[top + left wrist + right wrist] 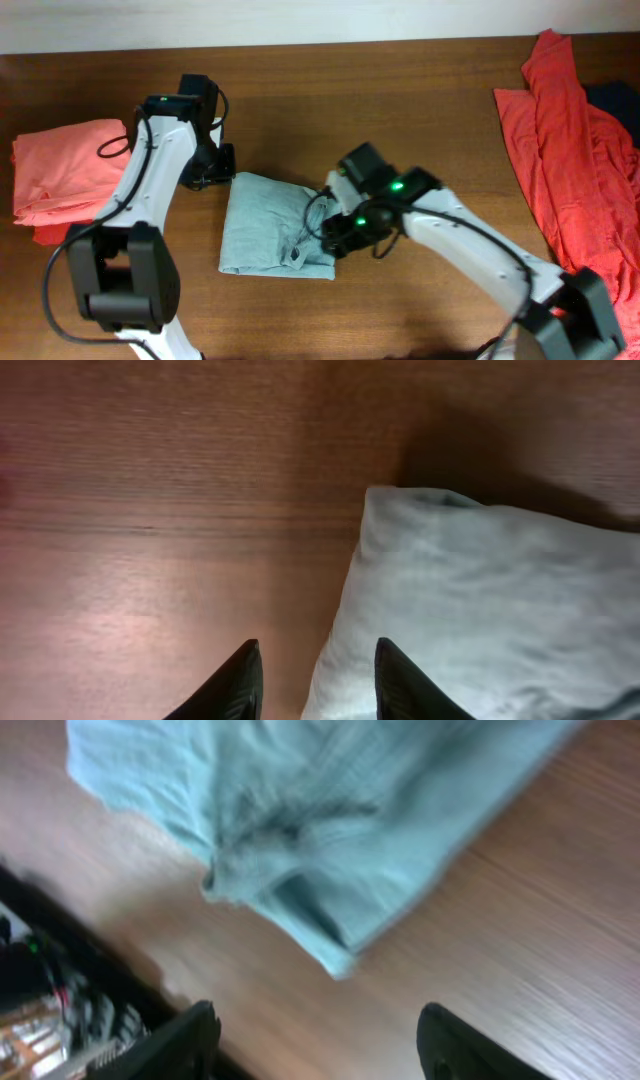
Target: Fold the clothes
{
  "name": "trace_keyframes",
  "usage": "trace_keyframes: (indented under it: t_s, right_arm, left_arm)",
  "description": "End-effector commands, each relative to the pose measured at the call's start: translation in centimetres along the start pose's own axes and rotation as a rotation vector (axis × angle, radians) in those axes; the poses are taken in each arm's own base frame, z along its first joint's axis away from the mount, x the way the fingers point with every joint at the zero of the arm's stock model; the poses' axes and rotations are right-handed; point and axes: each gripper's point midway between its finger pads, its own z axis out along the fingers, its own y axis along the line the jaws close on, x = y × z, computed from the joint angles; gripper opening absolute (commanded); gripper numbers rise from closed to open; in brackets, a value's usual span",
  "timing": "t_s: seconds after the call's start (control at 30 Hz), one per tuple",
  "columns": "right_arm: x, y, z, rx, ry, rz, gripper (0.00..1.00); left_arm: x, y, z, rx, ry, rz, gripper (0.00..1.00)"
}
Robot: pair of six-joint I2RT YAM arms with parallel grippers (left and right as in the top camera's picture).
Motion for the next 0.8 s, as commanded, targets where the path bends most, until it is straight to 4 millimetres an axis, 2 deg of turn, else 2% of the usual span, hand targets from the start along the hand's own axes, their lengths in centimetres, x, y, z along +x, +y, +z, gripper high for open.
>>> trace_keyframes:
  t_s: [0.0,0.13,0.23,0.47,0.53,0.57,0.63,0.67,0.77]
  right_arm:
    - [0.6,1.8,2.8,0.012,0.038,0.070,0.68]
    - [0.4,2.5,4.0,0.083,0.007,0.055,0.70]
    - [0.4,3.1,4.6,0.107,-0.013,0.052,0.71]
    - [0.7,1.9,8.0,0.178,0.022,0.121,0.69]
    - [0.7,1.5,8.8,0.188,0.031,0.125,0.59]
    - [0.8,1.2,9.1,0.198,0.037,0.128,0.49]
    - [0.9,0.6,9.3,0.225,0.039,0.143,0.16]
    - [1.0,0.3,9.1,0.241,0.036,0.156,0.04]
    - [1.1,0.2,7.8,0.268,0.028,0.156,0.04]
  left_arm:
    - [-0.2,0.2,2.6,-0.029,0.059,0.008,0.37]
    - [0.2,0.2,4.4,-0.037,0.109,0.010,0.37]
    - [0.3,0.2,4.9,-0.040,0.122,0.010,0.37]
    - [0.2,0.2,4.9,-0.039,0.119,0.011,0.37]
    - [0.2,0.2,4.9,-0.039,0.119,0.011,0.37]
    - [0.2,0.2,4.9,-0.039,0.119,0.011,0.37]
    - [0.2,0.2,4.9,-0.039,0.119,0.011,0.37]
    - [0.2,0.1,4.9,-0.038,0.120,0.012,0.38]
    - [0.2,0.1,4.9,-0.038,0.120,0.013,0.37]
